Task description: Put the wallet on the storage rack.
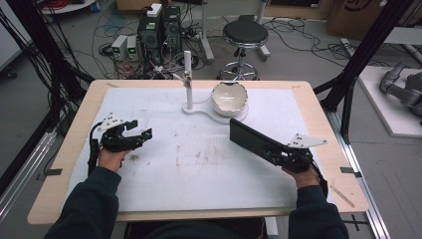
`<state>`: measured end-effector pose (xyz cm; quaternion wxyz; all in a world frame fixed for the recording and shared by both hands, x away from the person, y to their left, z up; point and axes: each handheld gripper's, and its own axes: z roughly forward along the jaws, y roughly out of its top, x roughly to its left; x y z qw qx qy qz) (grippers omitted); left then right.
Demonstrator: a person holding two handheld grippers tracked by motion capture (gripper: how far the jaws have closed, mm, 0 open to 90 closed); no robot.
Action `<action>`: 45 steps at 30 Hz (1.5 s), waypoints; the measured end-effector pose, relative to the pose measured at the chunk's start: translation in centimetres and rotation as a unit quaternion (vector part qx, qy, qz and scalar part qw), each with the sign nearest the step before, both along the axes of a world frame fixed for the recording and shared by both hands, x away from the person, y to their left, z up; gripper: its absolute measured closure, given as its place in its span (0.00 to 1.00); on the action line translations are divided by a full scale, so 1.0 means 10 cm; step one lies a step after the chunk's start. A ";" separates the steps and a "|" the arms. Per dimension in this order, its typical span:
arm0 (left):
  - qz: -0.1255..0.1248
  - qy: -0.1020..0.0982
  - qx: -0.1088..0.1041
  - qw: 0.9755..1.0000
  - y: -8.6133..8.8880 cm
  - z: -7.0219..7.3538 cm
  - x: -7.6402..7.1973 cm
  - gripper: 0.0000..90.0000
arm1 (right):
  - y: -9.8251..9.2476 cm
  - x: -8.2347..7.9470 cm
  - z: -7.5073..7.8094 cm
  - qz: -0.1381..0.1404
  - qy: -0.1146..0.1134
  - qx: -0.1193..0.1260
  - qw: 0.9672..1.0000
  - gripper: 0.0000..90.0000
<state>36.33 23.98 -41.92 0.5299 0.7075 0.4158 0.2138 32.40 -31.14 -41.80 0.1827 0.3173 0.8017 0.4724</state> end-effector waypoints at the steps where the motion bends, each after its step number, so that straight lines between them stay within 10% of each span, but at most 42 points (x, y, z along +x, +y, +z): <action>1: 0.001 0.001 0.000 1.000 0.00 0.00 0.00 0.29 | 0.00 -0.02 0.04 -0.002 -0.008 0.007 1.000 0.82; 9: 0.000 0.001 0.003 1.000 0.01 -0.01 0.00 0.29 | 0.09 -0.05 0.32 -0.015 -0.067 0.039 0.997 0.83; 17: 0.000 0.001 0.001 1.000 0.01 -0.01 -0.01 0.30 | 0.19 0.09 0.54 -0.017 -0.076 0.034 0.996 0.84; 32: 0.001 0.000 -0.009 1.000 0.03 -0.01 0.00 0.30 | 0.51 0.67 1.36 0.018 -0.137 -0.072 0.988 0.84; 41: 0.001 0.001 -0.009 1.000 0.04 -0.01 0.00 0.30 | 0.67 1.02 1.37 0.035 -0.144 -0.133 0.980 0.83; 45: 0.000 0.001 -0.010 1.000 0.04 -0.01 0.00 0.30 | 0.76 1.11 1.33 0.044 -0.152 -0.184 0.970 0.83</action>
